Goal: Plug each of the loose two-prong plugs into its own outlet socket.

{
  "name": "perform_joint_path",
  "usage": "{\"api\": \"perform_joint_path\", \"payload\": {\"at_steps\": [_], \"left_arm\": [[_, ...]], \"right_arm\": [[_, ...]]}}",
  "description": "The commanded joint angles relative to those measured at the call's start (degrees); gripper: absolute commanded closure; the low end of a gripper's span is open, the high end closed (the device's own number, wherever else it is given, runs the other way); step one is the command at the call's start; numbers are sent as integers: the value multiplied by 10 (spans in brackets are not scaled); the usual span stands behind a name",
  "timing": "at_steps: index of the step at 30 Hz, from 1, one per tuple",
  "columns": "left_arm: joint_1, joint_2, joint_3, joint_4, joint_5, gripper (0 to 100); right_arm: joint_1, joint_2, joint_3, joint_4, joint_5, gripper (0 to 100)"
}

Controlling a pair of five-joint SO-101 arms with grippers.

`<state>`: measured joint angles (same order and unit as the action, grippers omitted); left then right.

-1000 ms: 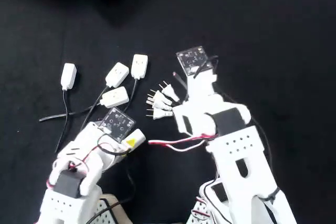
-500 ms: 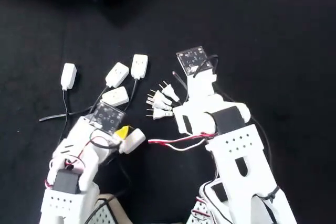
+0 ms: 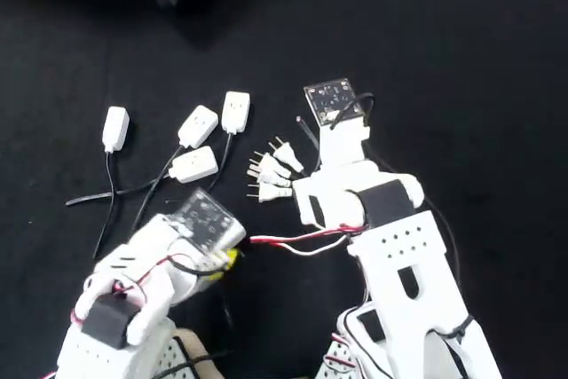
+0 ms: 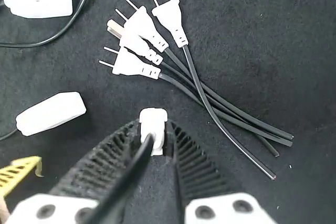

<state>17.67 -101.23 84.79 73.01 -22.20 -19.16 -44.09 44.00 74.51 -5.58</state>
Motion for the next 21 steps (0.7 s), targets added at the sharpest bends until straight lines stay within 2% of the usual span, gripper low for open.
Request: {"api": "perform_joint_path", "payload": {"at_steps": [1, 5, 8, 13, 17, 19, 21], "left_arm": [[-2, 63, 26, -55, -31, 717], [-76, 114, 33, -138, -58, 717], [-124, 153, 29, -170, -81, 717], [-152, 206, 29, -215, -84, 717], [-151, 214, 0, -184, -83, 717], [-147, 214, -42, -124, -82, 720], [-151, 213, -95, -62, -80, 722]], "right_arm": [[11, 3, -29, 3, -5, 985], [11, 3, -27, 3, -7, 985], [11, 3, -24, 3, -7, 985], [11, 3, -22, 0, -7, 985], [6, 3, -22, -1, -7, 985], [-28, 3, -21, -1, -7, 985], [-92, 3, -1, -5, -5, 985]]}}
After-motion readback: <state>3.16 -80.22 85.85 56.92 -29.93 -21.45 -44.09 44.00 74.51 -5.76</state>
